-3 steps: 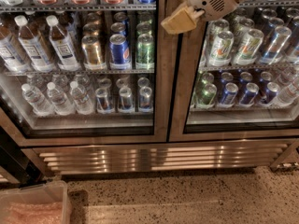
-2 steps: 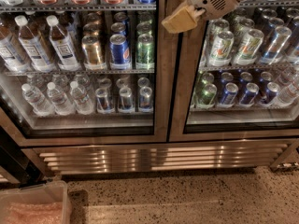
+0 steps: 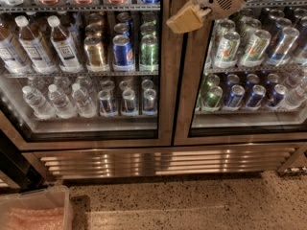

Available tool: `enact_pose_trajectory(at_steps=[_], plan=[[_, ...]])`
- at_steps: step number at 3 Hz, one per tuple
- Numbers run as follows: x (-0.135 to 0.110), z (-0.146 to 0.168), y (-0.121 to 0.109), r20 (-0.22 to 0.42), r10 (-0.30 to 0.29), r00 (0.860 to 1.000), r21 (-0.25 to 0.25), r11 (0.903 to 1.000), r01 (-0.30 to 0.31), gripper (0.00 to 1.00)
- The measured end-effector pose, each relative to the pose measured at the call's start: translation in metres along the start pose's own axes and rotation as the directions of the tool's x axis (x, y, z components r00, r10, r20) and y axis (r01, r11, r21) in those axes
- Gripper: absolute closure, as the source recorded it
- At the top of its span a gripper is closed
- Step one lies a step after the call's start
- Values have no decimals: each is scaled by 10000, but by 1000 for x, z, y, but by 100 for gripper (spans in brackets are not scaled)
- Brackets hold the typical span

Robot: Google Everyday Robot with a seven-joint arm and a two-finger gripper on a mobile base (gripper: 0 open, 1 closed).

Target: Open left fridge door

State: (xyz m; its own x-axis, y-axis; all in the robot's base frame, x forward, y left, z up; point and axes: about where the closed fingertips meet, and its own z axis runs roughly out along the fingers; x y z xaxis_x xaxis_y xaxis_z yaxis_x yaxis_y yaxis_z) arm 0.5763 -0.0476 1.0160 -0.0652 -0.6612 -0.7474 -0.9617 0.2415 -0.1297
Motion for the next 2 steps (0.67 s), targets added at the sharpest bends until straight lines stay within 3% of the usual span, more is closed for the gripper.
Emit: enact_pose_trajectory(at_steps=[2], plan=[[-1,-2,-3,18,-9,10000,-25,10000,9,100]])
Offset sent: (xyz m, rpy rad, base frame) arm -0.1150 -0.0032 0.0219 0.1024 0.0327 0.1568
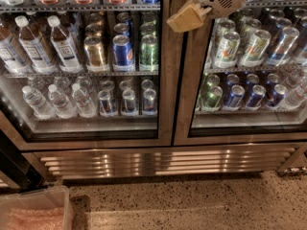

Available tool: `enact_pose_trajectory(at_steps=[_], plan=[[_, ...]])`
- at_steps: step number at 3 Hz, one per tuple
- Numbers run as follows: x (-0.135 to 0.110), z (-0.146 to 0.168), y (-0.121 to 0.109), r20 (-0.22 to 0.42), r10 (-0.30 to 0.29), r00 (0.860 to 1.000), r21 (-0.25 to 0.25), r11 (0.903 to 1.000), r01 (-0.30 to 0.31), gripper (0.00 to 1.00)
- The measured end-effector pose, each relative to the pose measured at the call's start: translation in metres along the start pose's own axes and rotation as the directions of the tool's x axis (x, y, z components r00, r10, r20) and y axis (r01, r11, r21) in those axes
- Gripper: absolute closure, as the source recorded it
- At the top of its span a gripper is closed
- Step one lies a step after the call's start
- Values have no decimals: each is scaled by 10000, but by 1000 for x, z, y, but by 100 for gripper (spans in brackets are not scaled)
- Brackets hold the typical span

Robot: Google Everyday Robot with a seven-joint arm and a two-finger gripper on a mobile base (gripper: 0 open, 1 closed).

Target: Open left fridge door

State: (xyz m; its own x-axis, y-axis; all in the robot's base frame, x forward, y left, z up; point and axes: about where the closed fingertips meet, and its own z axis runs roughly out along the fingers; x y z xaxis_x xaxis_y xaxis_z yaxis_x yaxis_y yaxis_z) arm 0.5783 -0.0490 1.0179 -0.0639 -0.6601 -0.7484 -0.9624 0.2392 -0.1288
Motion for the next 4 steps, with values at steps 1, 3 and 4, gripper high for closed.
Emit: enact_pose_trajectory(at_steps=[1,3,4], plan=[[0,0,-1,13,17,10000,-9,10000,-17,100],[0,-2,-3,53,105,9999,21,9999,-105,100],[0,-2,-3,53,105,9999,21,9999,-105,100]])
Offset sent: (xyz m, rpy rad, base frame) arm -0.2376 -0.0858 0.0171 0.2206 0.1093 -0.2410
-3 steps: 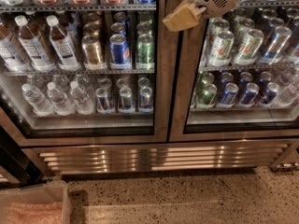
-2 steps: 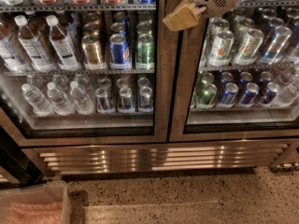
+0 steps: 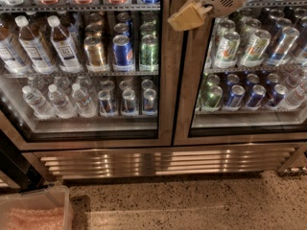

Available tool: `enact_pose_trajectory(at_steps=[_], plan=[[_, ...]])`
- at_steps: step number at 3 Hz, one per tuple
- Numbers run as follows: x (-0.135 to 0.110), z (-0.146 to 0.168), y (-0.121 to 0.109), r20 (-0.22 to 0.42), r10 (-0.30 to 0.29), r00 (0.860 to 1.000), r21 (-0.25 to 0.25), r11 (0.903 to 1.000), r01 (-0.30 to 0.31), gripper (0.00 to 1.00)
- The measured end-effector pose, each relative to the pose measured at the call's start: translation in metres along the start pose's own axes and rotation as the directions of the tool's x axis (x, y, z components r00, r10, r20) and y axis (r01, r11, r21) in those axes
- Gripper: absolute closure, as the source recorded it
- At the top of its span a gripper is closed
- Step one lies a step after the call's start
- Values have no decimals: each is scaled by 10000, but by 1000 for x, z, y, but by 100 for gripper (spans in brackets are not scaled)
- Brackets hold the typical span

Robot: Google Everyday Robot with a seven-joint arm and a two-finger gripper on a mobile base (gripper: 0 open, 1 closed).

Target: Open left fridge door

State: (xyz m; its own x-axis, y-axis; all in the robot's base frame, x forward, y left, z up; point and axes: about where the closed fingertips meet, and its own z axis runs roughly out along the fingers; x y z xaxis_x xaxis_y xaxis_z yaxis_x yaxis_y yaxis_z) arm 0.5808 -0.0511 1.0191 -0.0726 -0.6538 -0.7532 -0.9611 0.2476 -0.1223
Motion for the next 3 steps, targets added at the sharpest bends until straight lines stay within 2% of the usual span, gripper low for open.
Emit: enact_pose_trajectory(at_steps=[3], plan=[[-2,-1,-1,47,17,10000,-88,10000,-16,100]])
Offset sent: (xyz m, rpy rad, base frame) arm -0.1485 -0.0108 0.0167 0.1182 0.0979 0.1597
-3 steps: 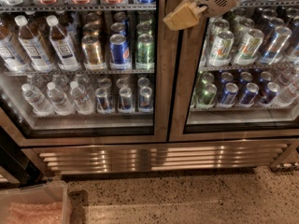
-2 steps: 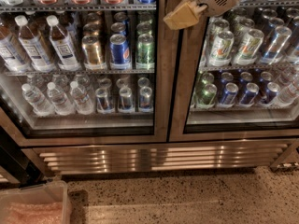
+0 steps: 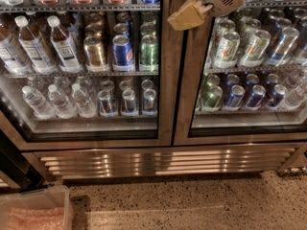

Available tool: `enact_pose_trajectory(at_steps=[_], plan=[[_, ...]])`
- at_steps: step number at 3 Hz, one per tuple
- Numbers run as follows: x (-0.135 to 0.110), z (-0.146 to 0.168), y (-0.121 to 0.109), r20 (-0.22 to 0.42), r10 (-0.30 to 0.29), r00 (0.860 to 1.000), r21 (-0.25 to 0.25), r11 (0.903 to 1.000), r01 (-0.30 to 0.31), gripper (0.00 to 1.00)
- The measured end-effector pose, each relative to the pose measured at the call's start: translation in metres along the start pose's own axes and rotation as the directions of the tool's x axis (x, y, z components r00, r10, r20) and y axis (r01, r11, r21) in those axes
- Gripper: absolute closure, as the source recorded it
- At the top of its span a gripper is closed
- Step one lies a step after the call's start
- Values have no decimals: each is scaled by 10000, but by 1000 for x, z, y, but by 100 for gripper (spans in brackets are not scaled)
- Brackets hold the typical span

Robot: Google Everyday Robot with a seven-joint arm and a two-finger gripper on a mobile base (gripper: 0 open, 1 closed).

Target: Open left fridge door

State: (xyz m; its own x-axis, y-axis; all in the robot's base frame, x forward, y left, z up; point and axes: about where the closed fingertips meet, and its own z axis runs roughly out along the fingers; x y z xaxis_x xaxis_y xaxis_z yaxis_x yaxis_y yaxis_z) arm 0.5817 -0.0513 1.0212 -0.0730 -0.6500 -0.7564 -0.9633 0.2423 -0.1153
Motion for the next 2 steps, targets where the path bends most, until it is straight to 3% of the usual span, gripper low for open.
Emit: enact_pose_trajectory(at_steps=[2], plan=[[0,-2,-1,47,50,10000,-13,10000,-50,100]])
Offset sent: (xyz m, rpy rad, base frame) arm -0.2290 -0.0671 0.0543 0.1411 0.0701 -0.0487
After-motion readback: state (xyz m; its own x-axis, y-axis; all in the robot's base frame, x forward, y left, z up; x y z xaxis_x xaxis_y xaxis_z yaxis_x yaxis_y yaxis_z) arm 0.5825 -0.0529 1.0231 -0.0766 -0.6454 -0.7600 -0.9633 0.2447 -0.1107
